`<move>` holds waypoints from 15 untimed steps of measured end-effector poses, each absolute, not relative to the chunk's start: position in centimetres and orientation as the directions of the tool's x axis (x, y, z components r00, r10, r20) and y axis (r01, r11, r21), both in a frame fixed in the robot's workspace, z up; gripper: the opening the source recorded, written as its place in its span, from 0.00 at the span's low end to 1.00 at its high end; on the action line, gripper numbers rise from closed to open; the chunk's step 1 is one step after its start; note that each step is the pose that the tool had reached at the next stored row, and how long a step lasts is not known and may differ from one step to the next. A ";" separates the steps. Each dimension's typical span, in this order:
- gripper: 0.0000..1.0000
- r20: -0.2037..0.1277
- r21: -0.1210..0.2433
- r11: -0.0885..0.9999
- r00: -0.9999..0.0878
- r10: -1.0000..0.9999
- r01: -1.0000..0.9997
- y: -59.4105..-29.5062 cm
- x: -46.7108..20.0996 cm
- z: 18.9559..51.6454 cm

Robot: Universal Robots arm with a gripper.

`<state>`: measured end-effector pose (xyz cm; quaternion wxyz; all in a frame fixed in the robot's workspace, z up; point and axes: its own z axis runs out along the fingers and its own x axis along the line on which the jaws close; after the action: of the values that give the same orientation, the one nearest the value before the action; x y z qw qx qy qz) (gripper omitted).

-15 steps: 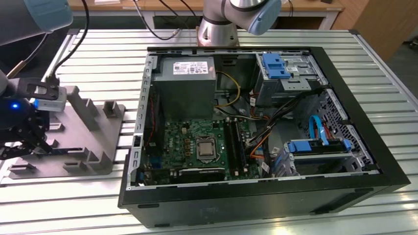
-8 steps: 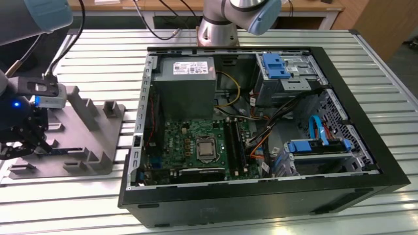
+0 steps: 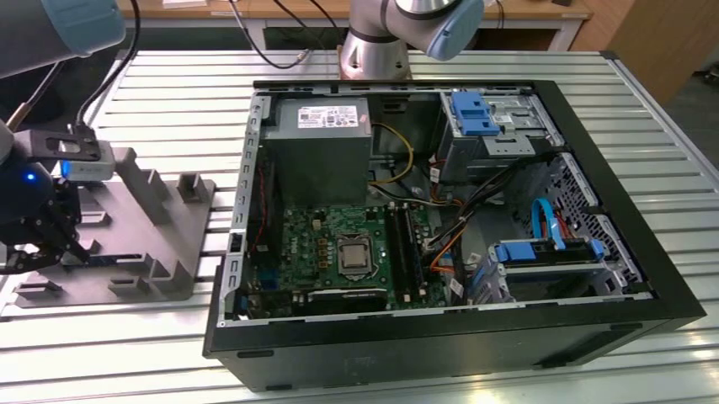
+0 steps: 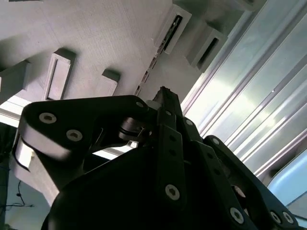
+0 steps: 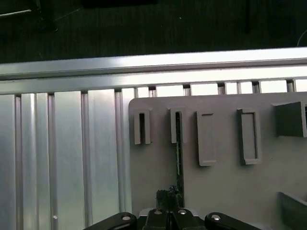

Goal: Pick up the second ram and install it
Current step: 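Pick up the second ram and move it above second insertion slot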

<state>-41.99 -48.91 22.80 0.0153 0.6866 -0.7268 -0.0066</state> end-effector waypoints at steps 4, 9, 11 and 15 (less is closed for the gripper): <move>0.10 0.013 0.031 0.016 -0.015 -1.000 -0.999 -48.9 -42.0 22.8; 0.10 0.013 0.030 -0.034 0.035 -0.999 -0.999 -48.9 -42.0 22.8; 0.10 0.013 0.030 -0.055 0.055 -0.998 -0.998 -48.9 -42.0 22.8; 0.10 0.013 0.030 -0.091 0.091 -0.996 -0.995 -48.9 -42.0 22.8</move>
<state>-41.99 -48.91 22.80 0.0157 0.7385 -0.6741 -0.0054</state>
